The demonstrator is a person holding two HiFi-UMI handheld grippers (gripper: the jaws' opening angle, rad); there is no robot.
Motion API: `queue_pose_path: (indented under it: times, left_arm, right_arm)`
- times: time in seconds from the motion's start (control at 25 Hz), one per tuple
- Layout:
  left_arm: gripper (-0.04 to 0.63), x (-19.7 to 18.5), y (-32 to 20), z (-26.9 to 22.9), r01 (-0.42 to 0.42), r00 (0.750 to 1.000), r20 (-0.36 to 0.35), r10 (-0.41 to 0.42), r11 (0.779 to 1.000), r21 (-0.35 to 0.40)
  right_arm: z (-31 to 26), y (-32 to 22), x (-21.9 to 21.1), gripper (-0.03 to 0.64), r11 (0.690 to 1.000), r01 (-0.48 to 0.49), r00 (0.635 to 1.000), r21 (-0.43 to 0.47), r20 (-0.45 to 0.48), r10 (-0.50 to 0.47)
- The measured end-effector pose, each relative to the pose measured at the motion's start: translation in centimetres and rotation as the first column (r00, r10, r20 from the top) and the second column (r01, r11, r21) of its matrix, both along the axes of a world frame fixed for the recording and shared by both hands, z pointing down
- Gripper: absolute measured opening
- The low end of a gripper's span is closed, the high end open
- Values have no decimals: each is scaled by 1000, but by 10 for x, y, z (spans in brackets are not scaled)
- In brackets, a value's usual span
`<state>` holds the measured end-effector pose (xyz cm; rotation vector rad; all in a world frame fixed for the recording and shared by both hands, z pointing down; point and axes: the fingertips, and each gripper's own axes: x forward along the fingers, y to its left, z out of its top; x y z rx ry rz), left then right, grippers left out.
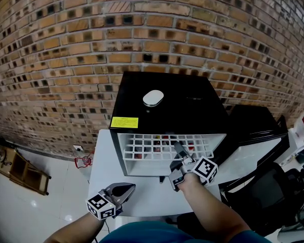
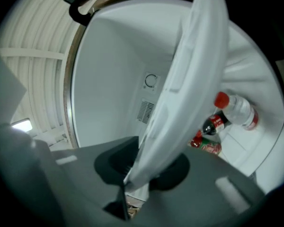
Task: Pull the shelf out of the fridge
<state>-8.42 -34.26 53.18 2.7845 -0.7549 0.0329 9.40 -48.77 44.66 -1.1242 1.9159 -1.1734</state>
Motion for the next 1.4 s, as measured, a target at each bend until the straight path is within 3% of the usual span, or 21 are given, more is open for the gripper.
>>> queue_pose_path:
  times: [1.4]
  left_arm:
    - [-3, -20, 26, -7, -2, 1000, -11, 2, 1000, 21]
  right_arm:
    - [2, 46, 1, 51, 999, -22, 997, -38, 70, 24]
